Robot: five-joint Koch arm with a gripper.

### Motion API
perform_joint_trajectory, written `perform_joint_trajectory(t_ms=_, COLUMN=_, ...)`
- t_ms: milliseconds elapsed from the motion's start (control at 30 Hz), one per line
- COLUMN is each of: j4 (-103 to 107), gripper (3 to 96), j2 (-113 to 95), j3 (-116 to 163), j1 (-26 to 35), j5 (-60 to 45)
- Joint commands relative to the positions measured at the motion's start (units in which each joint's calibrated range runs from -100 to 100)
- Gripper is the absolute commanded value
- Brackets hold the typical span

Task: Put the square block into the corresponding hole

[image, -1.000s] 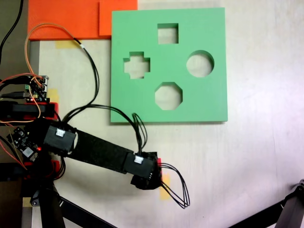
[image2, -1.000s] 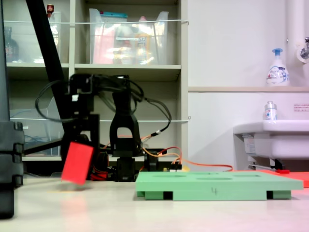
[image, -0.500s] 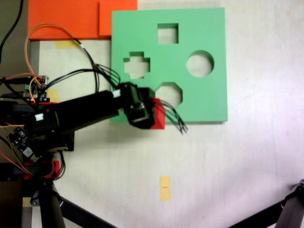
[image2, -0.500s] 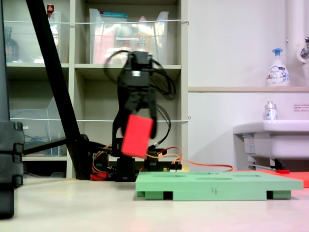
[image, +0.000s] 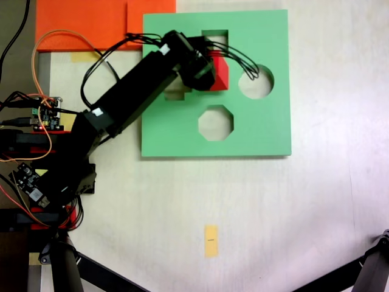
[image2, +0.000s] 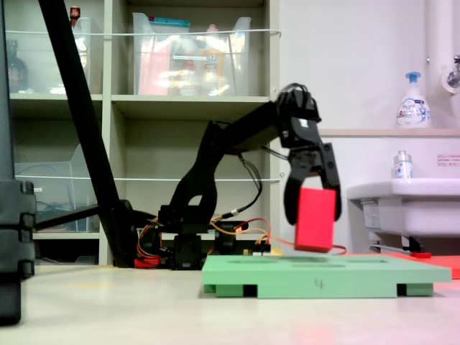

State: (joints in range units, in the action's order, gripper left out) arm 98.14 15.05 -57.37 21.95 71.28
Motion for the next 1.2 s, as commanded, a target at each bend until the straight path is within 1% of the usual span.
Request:
perform_joint_trajectory(t_ms=33, j4=1.9, gripper=25.6, j2=3.8, j3=-8.6, j1=1.6, j5=2.1)
perform_joint_trajectory(t_ms=467, j4=1.8, gripper=25.7, j2=11.1, j3=-12.3, j1=4.2, j5=4.2)
perform_joint_trajectory(t_ms=833, j4=-8.8, gripper=26.4, j2=13.7, j3=-12.5, j1=5.2, j5=5.0)
perform_joint_trajectory(t_ms=967, j4=-11.4, gripper=28.3, j2=15.0, j3=-13.0, j1=5.4, j5=5.0)
perform_joint_trajectory(t_ms=1200, j4=-14.9, gripper=28.3, j2=17.5, j3=-13.1, j1=5.5, j5=5.0)
